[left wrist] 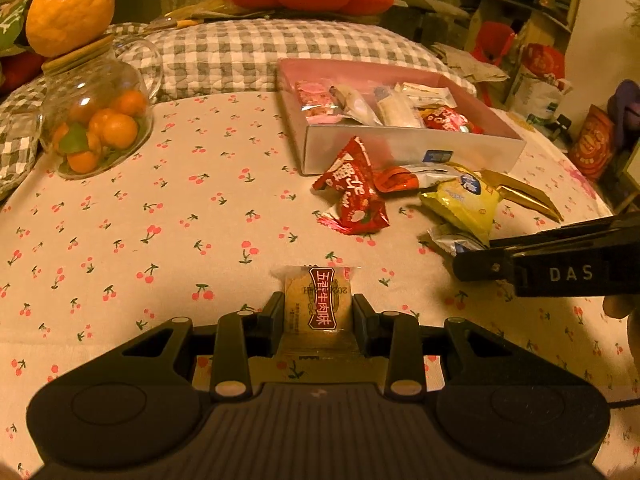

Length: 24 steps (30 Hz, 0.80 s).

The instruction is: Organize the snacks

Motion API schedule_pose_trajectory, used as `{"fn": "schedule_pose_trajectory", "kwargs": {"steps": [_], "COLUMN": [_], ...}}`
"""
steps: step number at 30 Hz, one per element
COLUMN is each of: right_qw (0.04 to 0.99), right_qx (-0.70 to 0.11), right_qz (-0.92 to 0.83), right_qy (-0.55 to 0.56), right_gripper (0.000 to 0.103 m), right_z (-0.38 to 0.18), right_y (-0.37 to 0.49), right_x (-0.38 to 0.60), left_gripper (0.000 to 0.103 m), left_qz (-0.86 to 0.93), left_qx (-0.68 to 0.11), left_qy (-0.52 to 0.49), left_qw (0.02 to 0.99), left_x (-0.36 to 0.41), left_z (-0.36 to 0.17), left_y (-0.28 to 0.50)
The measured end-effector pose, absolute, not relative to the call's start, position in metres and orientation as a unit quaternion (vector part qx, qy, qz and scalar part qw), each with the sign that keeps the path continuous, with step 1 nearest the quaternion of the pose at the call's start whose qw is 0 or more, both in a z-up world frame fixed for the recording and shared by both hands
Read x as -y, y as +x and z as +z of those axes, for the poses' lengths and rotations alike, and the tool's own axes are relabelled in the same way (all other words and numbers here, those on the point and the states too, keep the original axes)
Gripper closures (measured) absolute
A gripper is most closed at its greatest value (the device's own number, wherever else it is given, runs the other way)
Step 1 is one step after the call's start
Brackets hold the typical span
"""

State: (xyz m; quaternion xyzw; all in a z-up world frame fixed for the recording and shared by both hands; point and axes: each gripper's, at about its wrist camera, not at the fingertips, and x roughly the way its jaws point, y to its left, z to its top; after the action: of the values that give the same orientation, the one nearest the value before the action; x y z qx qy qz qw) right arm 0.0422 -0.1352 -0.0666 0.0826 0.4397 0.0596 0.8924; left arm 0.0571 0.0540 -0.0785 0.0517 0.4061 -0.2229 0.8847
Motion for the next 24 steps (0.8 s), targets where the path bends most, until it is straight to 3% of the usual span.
{"fn": "schedule_pose_trajectory", "kwargs": {"steps": [18,24], "right_qw": [0.907,0.903], "right_qx": [-0.409,-0.415], "right_qz": [0.099,0.111], "right_qy": [0.006,-0.007], "right_gripper": [0.067,0.075], "right_z": [-0.071,-0.069], "right_y": [0.016,0.017], "right_x": [0.135,0.13], "left_gripper": [0.063,0.07], "left_qz": [-0.237,-0.235], "left_qx": [-0.377,-0.381], "left_qy": [0.065,0.059], "left_qw": [0.893,0.892], "left_x": [-0.051,-0.051], "left_z": [-0.083,-0.08], "left_y": [0.04,0.04]}}
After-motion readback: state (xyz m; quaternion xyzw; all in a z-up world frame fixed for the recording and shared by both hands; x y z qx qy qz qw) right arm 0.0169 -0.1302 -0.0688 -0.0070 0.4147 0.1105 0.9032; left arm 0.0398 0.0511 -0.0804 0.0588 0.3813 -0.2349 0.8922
